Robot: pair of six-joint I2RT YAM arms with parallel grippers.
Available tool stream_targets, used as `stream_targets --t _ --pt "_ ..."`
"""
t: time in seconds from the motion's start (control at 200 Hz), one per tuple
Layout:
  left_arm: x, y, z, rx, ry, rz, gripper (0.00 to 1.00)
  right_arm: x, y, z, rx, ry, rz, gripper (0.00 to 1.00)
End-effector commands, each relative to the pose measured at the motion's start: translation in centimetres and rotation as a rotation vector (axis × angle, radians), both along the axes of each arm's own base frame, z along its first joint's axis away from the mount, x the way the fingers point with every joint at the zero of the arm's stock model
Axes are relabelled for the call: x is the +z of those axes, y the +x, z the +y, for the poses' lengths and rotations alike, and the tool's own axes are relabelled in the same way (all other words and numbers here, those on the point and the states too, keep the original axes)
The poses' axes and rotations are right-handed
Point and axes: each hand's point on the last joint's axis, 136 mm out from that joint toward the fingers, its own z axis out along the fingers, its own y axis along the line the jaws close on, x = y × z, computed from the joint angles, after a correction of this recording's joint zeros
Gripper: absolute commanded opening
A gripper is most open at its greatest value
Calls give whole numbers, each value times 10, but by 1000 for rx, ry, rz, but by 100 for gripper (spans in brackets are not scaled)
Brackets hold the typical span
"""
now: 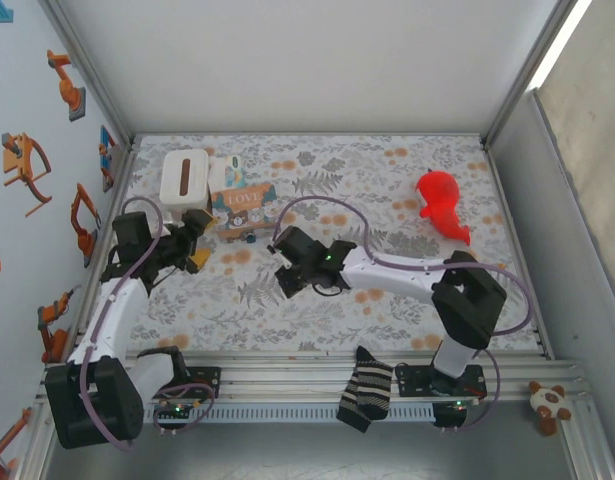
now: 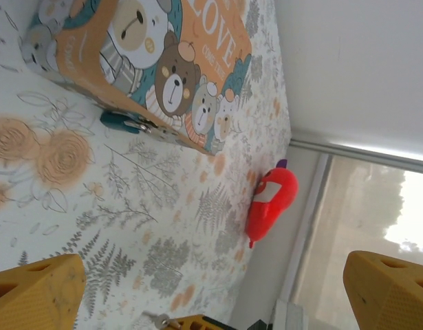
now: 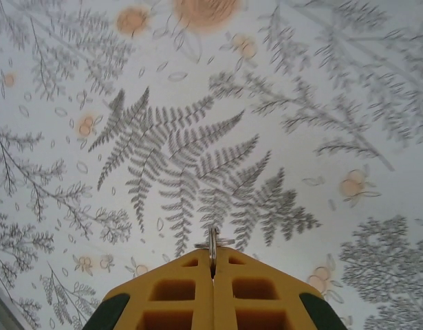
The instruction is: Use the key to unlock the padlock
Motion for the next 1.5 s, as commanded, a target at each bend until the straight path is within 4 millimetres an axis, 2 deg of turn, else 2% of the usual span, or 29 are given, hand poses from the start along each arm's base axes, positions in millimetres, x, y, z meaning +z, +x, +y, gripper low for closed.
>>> stream_targets --t 0.0,0.155,0.2,0.286,0.476,0.601,0.726,0.847,1.037,1.137,1.272,1.357,1.493 --pt "30 9 -20 23 -206 8 96 43 23 5 -48 152 -119 0" --pt "34 13 -44 50 -358 113 96 86 40 2 -66 283 -242 0" --pt "33 14 -49 72 -405 135 100 97 43 4 -66 319 -273 0" --pt "33 16 -58 122 -493 157 97 115 46 9 -58 373 -323 0" --pt "41 20 -74 131 -570 170 97 147 54 21 -54 472 -396 0" --pt "50 23 -88 59 -584 185 96 159 59 32 -43 519 -419 0" --pt "59 25 -105 18 -613 183 95 164 63 45 -25 548 -418 0" --pt "63 28 -114 9 -637 177 90 168 67 56 -12 569 -421 0" --pt "66 31 -122 -3 -665 167 71 157 71 65 -13 565 -399 0" --pt "63 31 -122 4 -672 174 58 149 73 64 -23 550 -392 0" --pt "61 30 -121 12 -672 177 47 142 73 59 -43 537 -391 0" --pt "59 31 -121 15 -670 179 45 141 73 57 -47 533 -389 0" --pt "56 31 -121 16 -665 182 35 140 72 54 -55 527 -390 0"
